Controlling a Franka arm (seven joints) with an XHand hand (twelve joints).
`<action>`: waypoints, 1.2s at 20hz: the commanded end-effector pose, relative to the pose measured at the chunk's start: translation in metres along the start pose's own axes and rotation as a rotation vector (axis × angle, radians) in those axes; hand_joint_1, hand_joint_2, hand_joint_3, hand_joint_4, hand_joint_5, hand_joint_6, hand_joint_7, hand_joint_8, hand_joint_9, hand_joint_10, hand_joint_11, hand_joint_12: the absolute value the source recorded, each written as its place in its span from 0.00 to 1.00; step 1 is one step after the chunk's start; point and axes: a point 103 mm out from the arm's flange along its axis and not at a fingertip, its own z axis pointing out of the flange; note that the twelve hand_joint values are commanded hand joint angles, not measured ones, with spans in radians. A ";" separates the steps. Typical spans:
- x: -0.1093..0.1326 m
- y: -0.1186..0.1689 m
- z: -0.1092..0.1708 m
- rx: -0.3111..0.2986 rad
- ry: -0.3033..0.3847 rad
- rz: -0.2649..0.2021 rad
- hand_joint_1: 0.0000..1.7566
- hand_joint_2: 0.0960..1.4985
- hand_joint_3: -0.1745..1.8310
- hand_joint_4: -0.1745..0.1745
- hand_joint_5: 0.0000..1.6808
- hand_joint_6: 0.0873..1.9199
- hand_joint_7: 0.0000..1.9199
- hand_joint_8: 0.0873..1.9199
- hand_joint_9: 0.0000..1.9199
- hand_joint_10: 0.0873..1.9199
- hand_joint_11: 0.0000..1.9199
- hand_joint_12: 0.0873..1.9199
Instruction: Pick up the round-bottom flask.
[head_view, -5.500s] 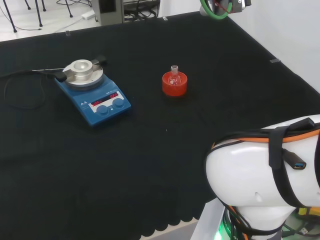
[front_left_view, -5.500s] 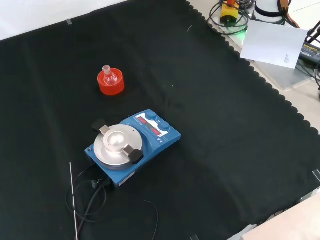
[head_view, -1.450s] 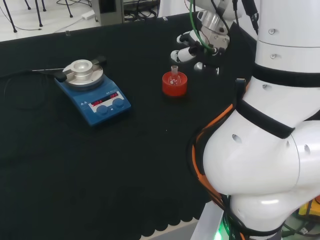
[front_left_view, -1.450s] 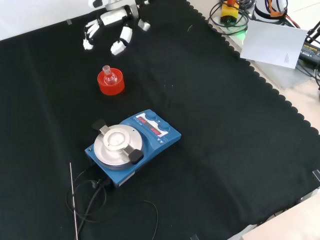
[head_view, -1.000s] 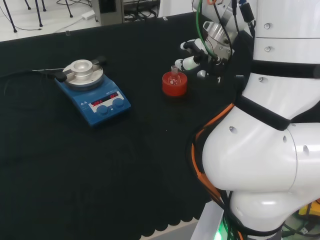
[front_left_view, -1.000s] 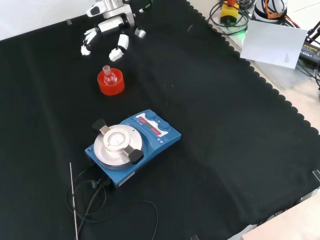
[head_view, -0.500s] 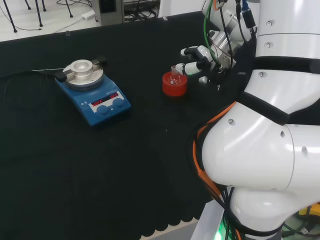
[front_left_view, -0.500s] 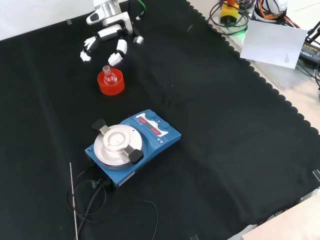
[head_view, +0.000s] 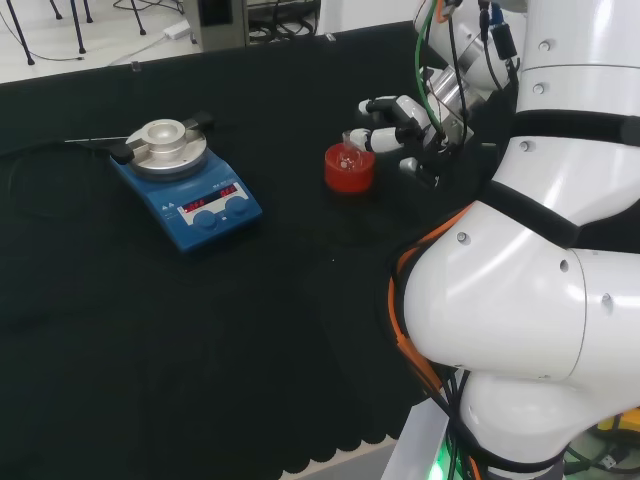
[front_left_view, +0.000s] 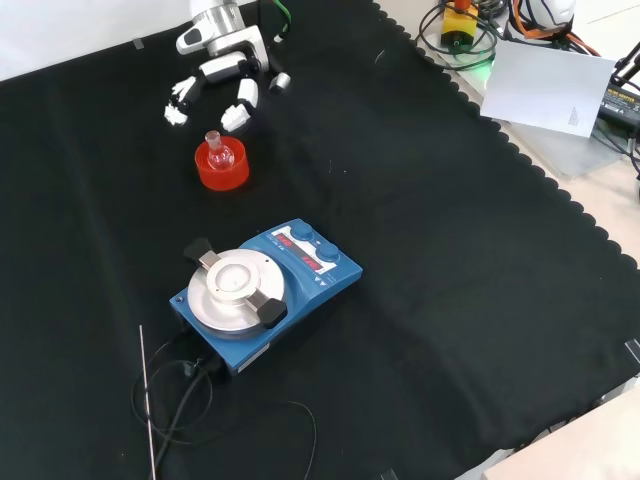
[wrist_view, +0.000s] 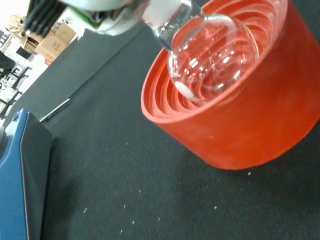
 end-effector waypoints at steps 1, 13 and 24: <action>-0.001 -0.002 0.005 0.008 0.001 -0.008 0.50 0.33 0.47 0.48 0.36 0.00 0.13 0.27 0.19 0.29 0.00 0.58; 0.000 -0.002 0.022 -0.036 -0.004 -0.032 0.53 0.31 0.47 0.56 0.43 0.01 0.14 0.26 0.20 0.28 0.00 0.60; 0.006 0.002 0.028 -0.049 0.003 -0.050 0.54 0.31 0.47 0.58 0.37 0.26 0.15 0.24 0.22 0.26 0.00 0.62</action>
